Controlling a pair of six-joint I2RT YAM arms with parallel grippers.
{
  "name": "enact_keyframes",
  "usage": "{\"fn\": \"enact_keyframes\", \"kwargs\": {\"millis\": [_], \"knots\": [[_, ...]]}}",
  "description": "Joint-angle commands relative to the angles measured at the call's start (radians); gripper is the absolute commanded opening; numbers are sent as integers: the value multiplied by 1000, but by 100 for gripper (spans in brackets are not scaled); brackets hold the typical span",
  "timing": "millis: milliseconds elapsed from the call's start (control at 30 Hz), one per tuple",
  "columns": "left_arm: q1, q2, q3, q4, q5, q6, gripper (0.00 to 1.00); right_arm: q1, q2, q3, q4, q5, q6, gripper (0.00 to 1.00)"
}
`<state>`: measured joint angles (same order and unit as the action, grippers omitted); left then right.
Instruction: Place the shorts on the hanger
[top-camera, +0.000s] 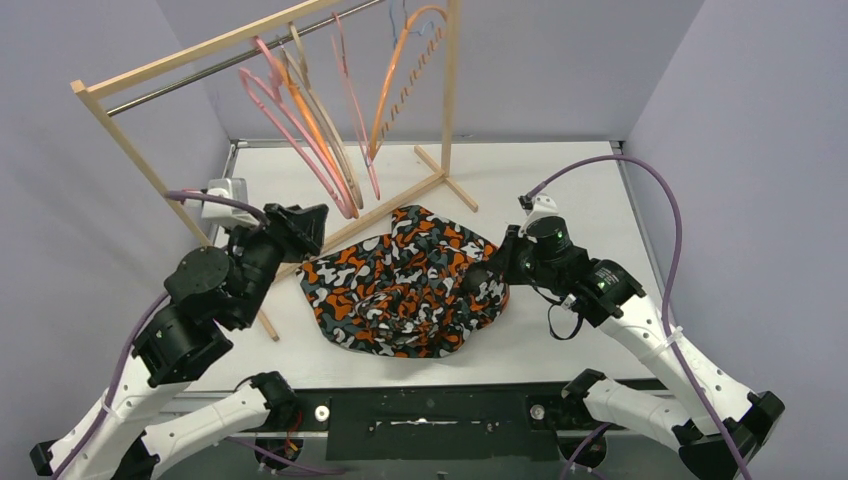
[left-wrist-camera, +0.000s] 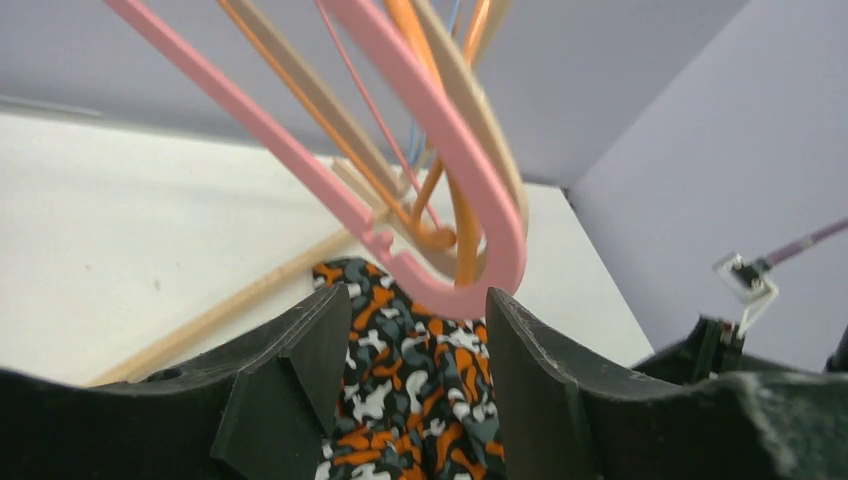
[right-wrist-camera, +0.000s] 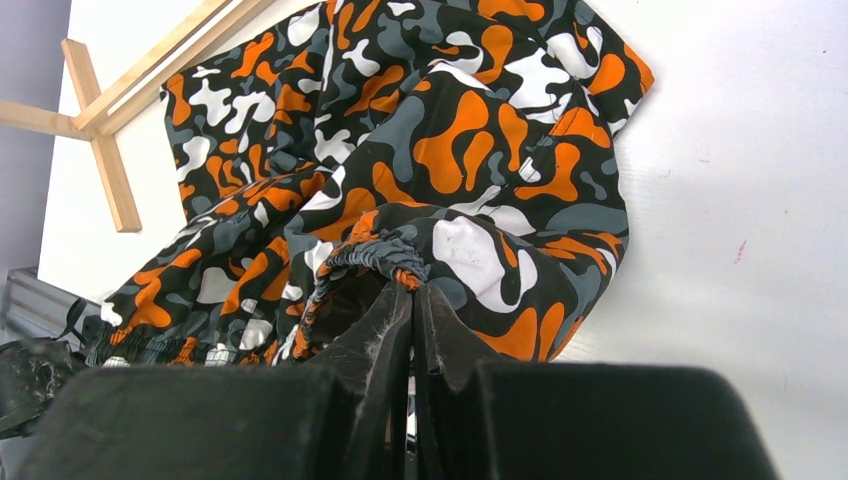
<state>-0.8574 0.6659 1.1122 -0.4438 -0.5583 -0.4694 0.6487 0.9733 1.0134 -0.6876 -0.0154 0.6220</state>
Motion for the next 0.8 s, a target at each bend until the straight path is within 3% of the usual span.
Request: {"fn": "enact_keyframes", "kwargs": {"millis": [0,200,400,767], "knots": [[2,98,164,48,-165,137,53,-1,-10,-1,53,13,5,0],[2,222,274,91,-264,250,57,3,-25,1,40,20,7,0],[4,355,388,31,-321,255,57,6,-50,-11,25,29,5,0],[17,342,331,17,-371,235,36,8,-83,-21,4,54,-8,0]]}}
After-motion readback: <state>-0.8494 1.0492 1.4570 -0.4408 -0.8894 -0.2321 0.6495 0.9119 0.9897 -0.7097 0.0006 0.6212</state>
